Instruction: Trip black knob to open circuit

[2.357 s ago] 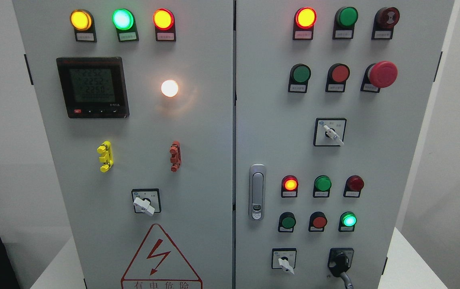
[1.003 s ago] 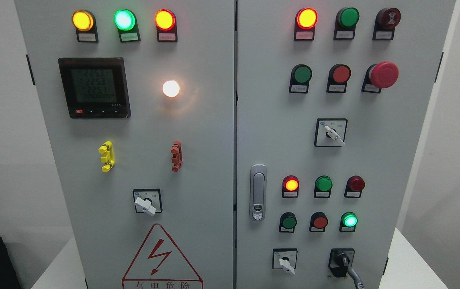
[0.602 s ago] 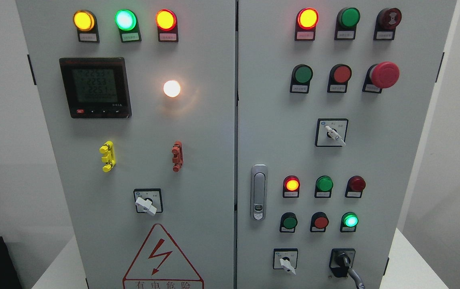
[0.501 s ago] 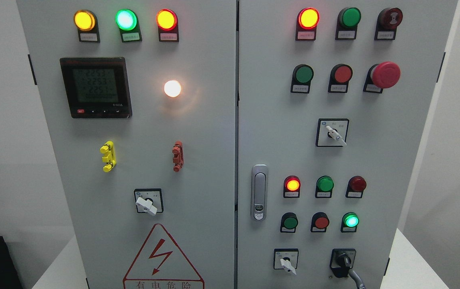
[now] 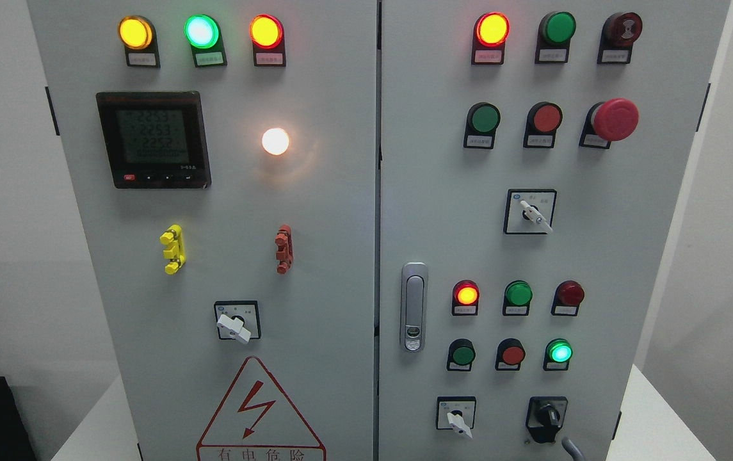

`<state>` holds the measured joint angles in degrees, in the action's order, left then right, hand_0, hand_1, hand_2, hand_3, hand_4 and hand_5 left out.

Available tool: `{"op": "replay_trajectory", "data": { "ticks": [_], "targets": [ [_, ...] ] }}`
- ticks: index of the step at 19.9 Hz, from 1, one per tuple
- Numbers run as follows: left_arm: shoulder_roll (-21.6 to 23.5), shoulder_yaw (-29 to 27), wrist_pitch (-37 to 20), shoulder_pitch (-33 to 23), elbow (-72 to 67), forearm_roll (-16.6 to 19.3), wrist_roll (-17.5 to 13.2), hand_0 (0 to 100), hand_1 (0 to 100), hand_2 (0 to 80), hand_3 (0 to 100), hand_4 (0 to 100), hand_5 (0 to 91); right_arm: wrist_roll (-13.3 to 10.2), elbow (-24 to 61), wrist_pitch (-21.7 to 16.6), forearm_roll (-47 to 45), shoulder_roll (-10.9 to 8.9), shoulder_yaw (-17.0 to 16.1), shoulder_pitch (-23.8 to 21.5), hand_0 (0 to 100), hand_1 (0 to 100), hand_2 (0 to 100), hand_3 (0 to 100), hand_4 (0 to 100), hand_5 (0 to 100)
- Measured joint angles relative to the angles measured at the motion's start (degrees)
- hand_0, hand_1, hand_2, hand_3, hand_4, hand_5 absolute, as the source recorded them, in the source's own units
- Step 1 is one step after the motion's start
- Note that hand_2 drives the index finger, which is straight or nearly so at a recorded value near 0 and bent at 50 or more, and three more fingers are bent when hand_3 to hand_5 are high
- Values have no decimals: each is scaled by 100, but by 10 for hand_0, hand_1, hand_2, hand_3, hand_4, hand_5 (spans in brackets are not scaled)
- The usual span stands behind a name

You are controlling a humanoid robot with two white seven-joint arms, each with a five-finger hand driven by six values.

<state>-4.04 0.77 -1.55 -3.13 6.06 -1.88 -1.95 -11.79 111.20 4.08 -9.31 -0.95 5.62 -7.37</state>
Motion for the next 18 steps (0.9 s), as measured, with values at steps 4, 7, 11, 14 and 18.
{"op": "replay_trajectory", "data": {
  "ticks": [4,7,11,14,18],
  "targets": [
    [0,0,0,0,0,0,0,120,389,0,0,0,0,1,57,-4,-9,-24,-7,-34,0,21,10,1000,965,908],
    [0,0,0,0,0,0,0,120,389,0,0,0,0,3,115,-13,-19,-26,-8,-74,0,20,4,1000,960,893],
    [0,0,0,0,0,0,0,120,389,0,0,0,0,18,271,-20,-21,2,-9,-272,0,21,0,1000,918,823],
    [0,0,0,0,0,0,0,120,389,0,0,0,0,-16,372,-31,-22,16,-9,-436,0,21,0,1000,884,783],
    [0,0,0,0,0,0,0,120,389,0,0,0,0,-37,513,-41,-22,34,-10,-614,0,22,0,983,778,702]
  ]
}}
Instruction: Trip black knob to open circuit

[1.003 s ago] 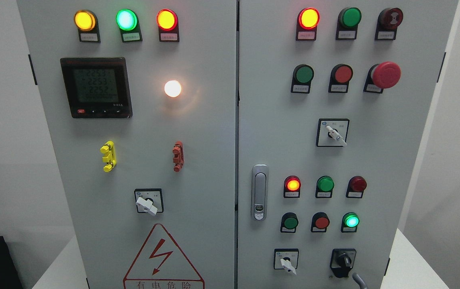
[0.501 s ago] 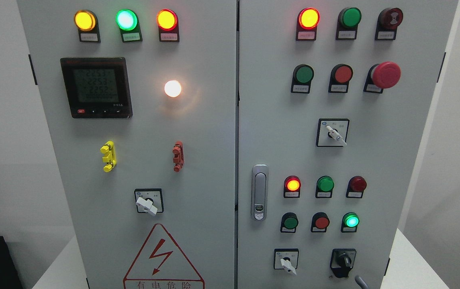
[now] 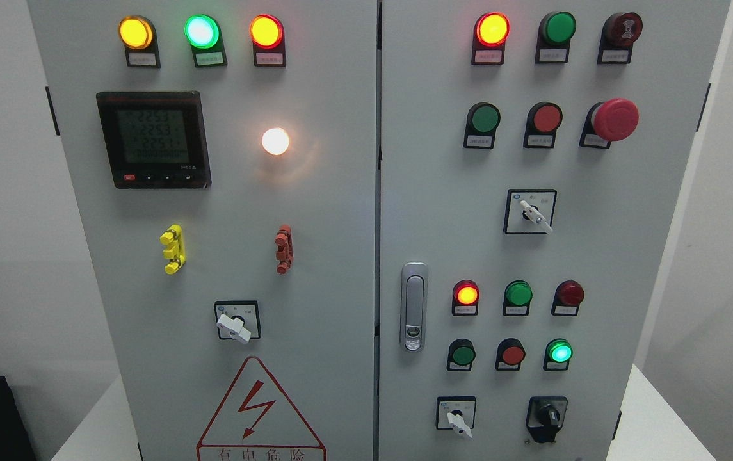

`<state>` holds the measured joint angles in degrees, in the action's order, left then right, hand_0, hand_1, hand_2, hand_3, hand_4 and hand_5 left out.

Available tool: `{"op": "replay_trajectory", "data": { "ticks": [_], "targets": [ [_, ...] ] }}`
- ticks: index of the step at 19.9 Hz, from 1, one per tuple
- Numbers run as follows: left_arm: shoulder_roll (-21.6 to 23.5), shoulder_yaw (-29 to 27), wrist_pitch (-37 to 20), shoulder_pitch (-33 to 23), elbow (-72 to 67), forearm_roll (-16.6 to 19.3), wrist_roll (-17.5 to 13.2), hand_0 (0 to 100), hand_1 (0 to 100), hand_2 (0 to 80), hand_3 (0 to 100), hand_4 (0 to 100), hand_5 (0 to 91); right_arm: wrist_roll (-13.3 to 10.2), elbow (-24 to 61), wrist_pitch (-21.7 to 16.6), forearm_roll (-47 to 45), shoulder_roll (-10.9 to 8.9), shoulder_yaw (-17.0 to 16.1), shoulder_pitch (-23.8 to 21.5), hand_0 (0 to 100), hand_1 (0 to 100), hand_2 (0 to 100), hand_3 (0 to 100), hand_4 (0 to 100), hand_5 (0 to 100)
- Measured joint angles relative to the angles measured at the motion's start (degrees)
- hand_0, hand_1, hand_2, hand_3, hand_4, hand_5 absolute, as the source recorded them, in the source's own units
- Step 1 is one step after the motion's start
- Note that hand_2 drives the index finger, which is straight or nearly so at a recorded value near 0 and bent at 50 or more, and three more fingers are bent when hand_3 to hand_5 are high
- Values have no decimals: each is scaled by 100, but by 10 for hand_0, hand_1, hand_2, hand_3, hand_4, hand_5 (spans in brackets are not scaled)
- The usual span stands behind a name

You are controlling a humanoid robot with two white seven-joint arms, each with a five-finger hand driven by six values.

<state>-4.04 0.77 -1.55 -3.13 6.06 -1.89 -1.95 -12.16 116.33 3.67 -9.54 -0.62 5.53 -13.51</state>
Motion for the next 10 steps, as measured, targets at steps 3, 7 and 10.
{"op": "replay_trajectory", "data": {
  "ticks": [3,7,10],
  "targets": [
    [0,0,0,0,0,0,0,120,389,0,0,0,0,-53,21,-10,0,47,0,-73,0,23,0,819,652,559],
    [0,0,0,0,0,0,0,120,389,0,0,0,0,-61,62,-76,0,59,5,-208,0,28,0,467,366,343],
    [0,0,0,0,0,0,0,120,389,0,0,0,0,-62,68,-171,0,59,11,-317,0,31,0,247,159,168]
  ]
}}
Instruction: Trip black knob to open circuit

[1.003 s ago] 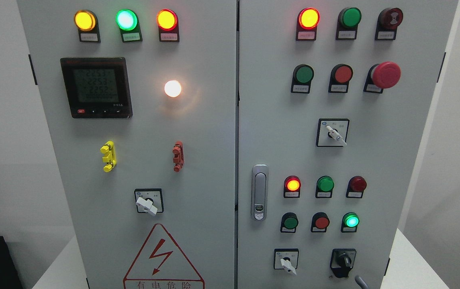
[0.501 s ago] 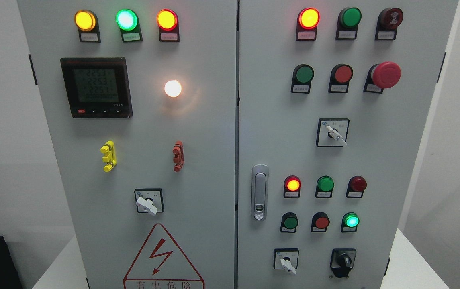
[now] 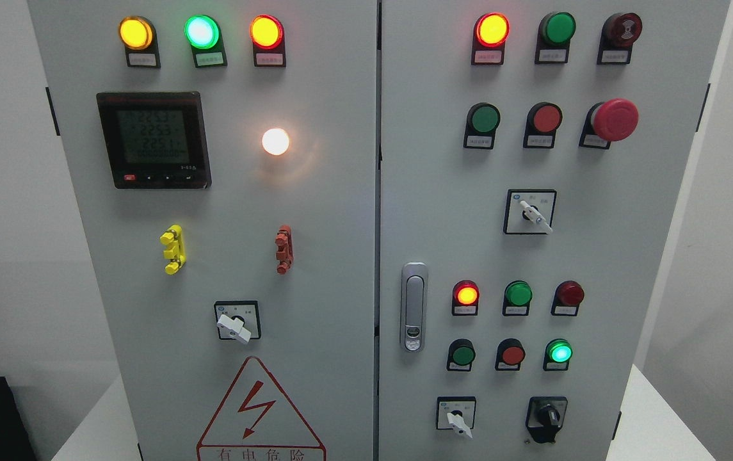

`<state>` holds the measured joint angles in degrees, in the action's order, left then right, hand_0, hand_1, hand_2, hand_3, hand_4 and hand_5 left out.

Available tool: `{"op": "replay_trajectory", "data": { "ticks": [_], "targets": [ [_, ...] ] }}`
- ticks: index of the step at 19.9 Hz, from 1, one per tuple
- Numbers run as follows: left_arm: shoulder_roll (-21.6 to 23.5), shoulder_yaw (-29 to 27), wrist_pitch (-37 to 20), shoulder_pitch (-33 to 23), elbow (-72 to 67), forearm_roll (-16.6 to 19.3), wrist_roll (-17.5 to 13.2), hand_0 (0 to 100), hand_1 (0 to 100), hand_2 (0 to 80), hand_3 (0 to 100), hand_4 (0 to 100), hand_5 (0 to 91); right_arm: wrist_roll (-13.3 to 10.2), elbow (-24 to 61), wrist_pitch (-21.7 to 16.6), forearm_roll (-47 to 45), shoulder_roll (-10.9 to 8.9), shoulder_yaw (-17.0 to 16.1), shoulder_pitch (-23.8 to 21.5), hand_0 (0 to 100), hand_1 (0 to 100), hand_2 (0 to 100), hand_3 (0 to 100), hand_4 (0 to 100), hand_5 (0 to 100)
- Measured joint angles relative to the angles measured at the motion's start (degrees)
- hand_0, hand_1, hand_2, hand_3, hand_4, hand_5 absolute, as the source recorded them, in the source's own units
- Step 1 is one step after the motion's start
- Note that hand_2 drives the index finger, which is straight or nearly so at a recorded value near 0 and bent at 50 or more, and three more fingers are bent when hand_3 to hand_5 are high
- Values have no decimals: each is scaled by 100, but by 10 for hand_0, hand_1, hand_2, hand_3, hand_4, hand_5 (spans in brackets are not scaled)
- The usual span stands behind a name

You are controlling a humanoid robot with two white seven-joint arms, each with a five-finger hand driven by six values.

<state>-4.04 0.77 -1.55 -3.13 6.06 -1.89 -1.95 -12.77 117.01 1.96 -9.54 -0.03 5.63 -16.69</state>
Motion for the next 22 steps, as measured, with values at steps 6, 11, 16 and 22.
{"op": "replay_trajectory", "data": {
  "ticks": [6,11,16,22],
  "targets": [
    [0,0,0,0,0,0,0,120,389,0,0,0,0,-17,8,-148,0,0,31,-202,0,32,0,45,0,0],
    [0,0,0,0,0,0,0,120,389,0,0,0,0,-2,9,-209,0,0,34,-230,0,33,0,22,0,0],
    [0,0,0,0,0,0,0,120,389,0,0,0,0,17,9,-241,0,0,36,-293,0,32,0,15,0,0],
    [0,0,0,0,0,0,0,120,389,0,0,0,0,19,9,-242,0,0,49,-293,0,32,0,12,0,0]
  ]
}}
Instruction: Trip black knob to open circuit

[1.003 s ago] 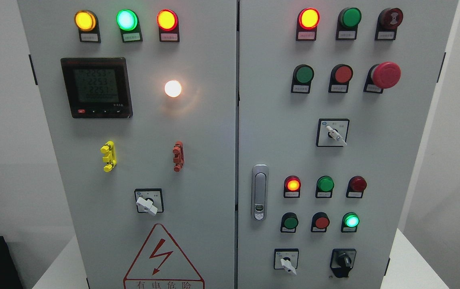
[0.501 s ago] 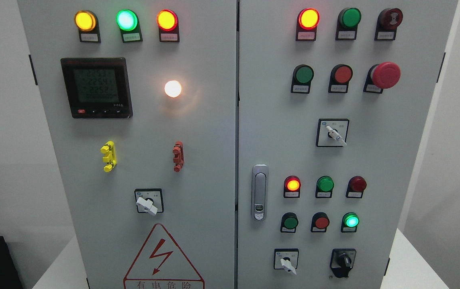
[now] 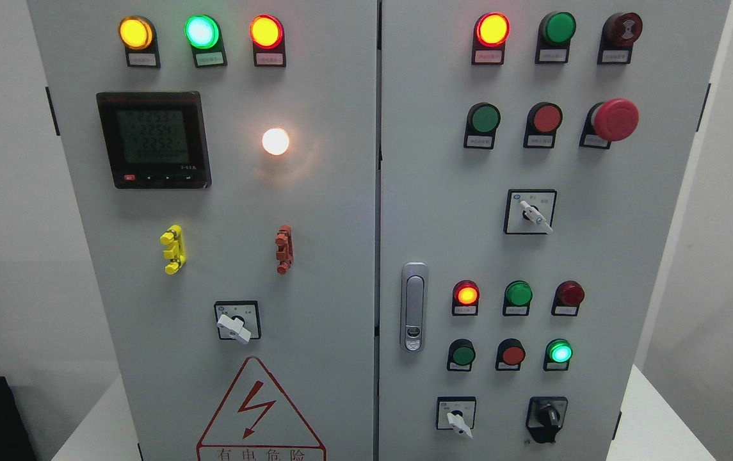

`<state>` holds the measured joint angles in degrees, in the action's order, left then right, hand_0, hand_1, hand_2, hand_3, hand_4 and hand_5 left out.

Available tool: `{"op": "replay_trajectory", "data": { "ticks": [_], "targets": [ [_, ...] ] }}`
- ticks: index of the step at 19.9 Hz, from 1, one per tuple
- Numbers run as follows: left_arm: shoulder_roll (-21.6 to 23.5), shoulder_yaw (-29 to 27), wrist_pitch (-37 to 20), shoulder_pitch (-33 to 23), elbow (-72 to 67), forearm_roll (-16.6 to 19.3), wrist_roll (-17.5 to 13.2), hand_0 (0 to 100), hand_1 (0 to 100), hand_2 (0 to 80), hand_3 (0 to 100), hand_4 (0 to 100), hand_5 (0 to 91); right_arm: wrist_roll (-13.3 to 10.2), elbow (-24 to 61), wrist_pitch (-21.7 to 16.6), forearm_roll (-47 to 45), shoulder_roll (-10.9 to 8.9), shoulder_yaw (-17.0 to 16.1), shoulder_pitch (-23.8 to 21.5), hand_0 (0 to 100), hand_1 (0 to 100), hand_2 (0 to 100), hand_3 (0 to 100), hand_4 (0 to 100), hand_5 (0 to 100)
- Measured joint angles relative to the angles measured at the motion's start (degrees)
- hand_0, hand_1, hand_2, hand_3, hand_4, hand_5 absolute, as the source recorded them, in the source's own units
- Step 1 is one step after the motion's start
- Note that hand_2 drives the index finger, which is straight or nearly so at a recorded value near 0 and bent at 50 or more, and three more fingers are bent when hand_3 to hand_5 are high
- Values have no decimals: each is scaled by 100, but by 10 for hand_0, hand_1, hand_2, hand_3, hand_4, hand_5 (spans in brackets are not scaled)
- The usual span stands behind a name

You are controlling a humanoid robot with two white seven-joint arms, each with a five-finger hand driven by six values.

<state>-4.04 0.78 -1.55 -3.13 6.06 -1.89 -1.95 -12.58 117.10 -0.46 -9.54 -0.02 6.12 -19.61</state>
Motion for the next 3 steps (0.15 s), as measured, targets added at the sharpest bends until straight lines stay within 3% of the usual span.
{"op": "replay_trajectory", "data": {
  "ticks": [3],
  "targets": [
    [0,0,0,0,0,0,0,120,389,0,0,0,0,1,0,-1,0,0,10,0,0,32,0,10,0,0]
  ]
}}
